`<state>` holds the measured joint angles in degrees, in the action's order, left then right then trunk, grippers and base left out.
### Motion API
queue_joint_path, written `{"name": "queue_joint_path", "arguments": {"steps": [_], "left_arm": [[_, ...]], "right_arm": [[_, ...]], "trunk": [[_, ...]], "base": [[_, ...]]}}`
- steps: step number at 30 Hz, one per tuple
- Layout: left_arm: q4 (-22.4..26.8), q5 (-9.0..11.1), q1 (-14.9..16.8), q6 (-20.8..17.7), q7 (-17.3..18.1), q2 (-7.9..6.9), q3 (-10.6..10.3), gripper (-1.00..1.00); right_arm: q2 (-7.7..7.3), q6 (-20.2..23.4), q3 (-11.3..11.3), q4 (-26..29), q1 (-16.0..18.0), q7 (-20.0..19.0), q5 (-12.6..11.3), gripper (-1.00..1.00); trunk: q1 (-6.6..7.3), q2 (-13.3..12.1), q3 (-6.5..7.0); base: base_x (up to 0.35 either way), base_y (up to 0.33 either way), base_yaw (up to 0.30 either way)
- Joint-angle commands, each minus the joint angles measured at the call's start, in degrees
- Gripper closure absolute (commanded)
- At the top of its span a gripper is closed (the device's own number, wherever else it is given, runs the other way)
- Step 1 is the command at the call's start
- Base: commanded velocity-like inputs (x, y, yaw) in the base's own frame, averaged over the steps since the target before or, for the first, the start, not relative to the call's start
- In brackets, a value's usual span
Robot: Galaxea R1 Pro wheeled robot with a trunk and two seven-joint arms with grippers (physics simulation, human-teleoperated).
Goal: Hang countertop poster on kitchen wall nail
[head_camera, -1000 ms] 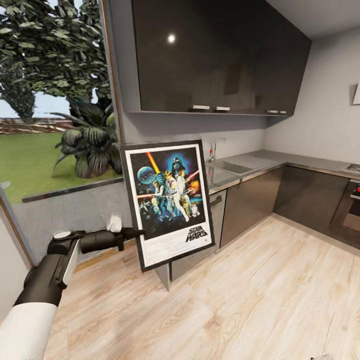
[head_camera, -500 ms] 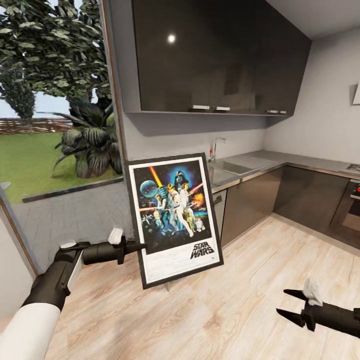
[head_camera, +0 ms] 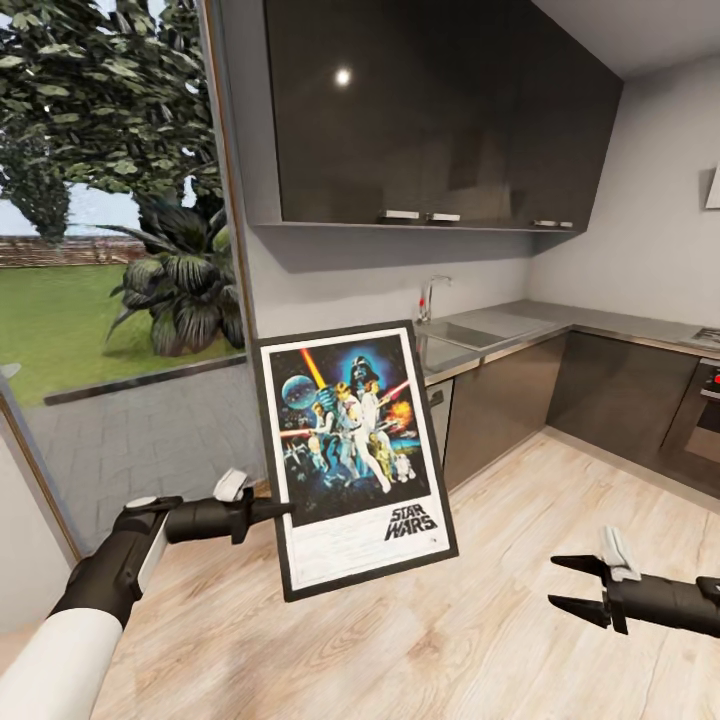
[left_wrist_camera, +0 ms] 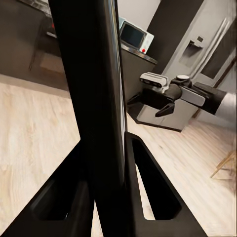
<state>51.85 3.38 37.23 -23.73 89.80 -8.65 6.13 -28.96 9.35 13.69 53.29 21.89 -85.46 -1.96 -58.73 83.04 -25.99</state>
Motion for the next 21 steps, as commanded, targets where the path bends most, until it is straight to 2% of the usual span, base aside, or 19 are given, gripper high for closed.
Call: {"name": "queue_joint_path", "arguments": {"steps": [1,6,14,16,17,18,21], "left_arm": [[-0.08,-0.09,0.03,0.4,0.2,-0.04,0.01,1.0],[-0.15,-0.19,0.03,1.6,0.2,-0.05,0.02,1.0],[-0.3,-0.34,0.03,3.17,0.2,-0.05,-0.02,1.0],[-0.47,-0.37,0.03,5.88,0.2,-0.05,-0.05,1.0],[-1.53,-0.36,0.03,9.14,0.2,-0.05,-0.06,1.0],[-2.06,-0.36,0.03,10.05,0.2,-0.05,-0.08,1.0],[-2.7,-0.33,0.03,11.1,0.2,-0.05,-0.13,1.0]], "right_arm": [[0.02,2.19,-0.13,0.03,0.49,-1.38,-0.14,-1.0],[0.11,5.43,-0.4,0.05,1.52,-3.51,-0.15,-1.0],[0.33,6.55,-0.74,-0.02,1.89,-4.13,-0.15,-1.0],[0.4,7.22,-1.6,0.0,2.02,-4.16,-0.16,-1.0],[0.45,7.81,-4.85,0.04,2.18,-4.17,-0.21,-1.0],[0.49,7.96,-6.11,0.05,2.21,-4.18,-0.22,-1.0],[0.88,8.13,-7.49,0.05,2.42,-4.18,-0.23,-1.0]], "trunk": [[0.0,0.04,-0.06],[0.0,0.04,-0.06],[0.0,0.04,-0.06],[0.0,0.04,-0.06],[0.0,0.04,-0.06],[0.0,0.04,-0.06],[0.0,0.04,-0.06]], "base": [[0.0,0.0,0.0],[0.0,0.0,0.0],[0.0,0.0,0.0],[0.0,0.0,0.0],[0.0,0.0,0.0],[0.0,0.0,0.0],[0.0,0.0,0.0]]}}
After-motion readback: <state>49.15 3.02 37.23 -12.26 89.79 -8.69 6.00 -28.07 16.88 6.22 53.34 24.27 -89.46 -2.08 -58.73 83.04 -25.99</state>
